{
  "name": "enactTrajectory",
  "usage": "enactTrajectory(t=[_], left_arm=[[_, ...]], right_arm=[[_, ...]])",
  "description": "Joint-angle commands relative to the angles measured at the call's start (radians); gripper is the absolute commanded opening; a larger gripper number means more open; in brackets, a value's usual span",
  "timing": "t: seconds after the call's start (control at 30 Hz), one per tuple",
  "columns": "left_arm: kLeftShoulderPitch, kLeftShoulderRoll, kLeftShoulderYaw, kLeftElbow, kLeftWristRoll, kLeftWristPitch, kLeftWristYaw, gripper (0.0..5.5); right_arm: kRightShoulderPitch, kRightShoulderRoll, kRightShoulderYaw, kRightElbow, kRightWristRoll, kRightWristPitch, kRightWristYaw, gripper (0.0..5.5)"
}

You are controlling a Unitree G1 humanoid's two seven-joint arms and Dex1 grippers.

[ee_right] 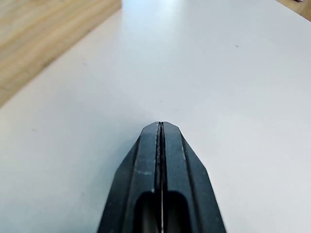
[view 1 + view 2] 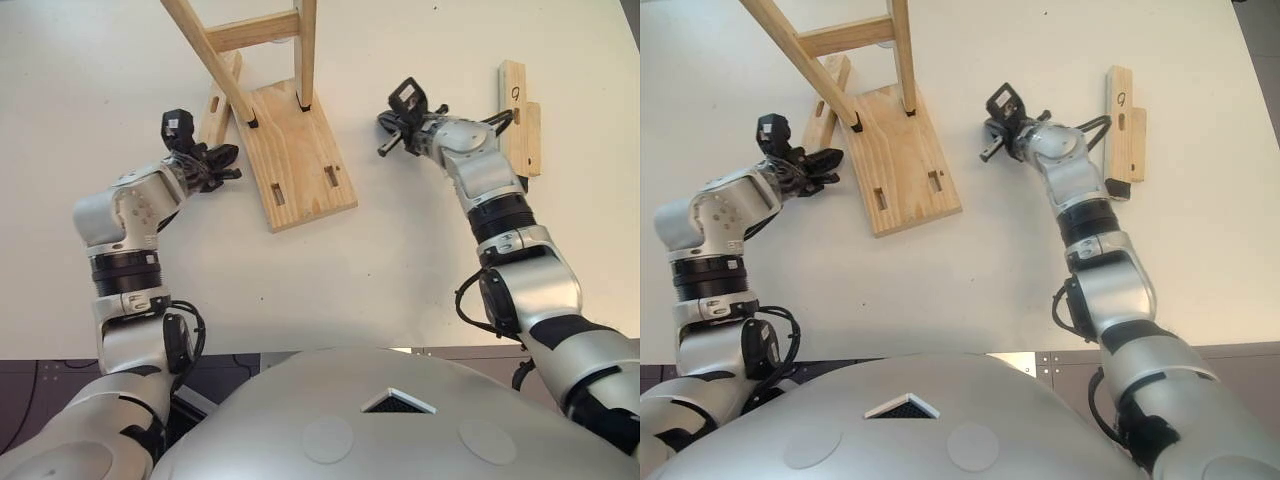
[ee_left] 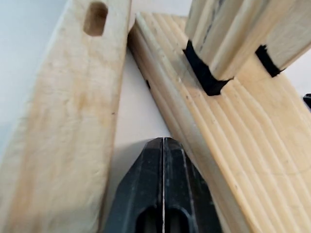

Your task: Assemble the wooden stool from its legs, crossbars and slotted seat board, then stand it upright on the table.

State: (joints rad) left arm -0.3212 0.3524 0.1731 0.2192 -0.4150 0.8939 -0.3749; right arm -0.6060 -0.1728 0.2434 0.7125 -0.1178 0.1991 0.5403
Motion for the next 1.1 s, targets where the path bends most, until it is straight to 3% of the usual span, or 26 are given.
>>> enactTrajectory(t=[0.03,0.23,0.7,0.77,0.93,1.0,1.1], left_arm=[[-0.055,-0.046,-0.062,0.109,0.063,-0.066,0.020,0.00],[-0.121,-0.124,-0.131,0.178,0.100,-0.132,0.003,0.00],[-0.185,-0.255,-0.193,0.219,0.155,-0.170,0.012,0.00],[-0.179,-0.251,-0.188,0.206,0.159,-0.173,0.012,0.00],[-0.150,-0.228,-0.138,0.173,0.157,-0.188,0.039,0.00],[-0.132,-0.232,-0.114,0.138,0.150,-0.189,0.059,0.00],[-0.103,-0.238,-0.085,0.067,0.140,-0.183,0.087,0.00]], right_arm=[[0.043,0.028,0.064,-0.069,-0.011,0.010,0.064,0.01],[0.097,-0.001,0.137,-0.194,-0.014,0.063,0.168,0.01],[0.050,-0.103,0.046,-0.195,-0.012,0.125,0.127,0.01],[0.057,-0.117,-0.032,-0.262,0.042,0.163,0.101,0.01],[0.025,-0.199,-0.391,-0.366,0.207,0.334,-0.076,0.82],[0.069,-0.283,-0.423,-0.377,0.166,0.324,-0.119,1.12],[0.155,-0.378,-0.377,-0.376,0.107,0.325,-0.103,1.65]])
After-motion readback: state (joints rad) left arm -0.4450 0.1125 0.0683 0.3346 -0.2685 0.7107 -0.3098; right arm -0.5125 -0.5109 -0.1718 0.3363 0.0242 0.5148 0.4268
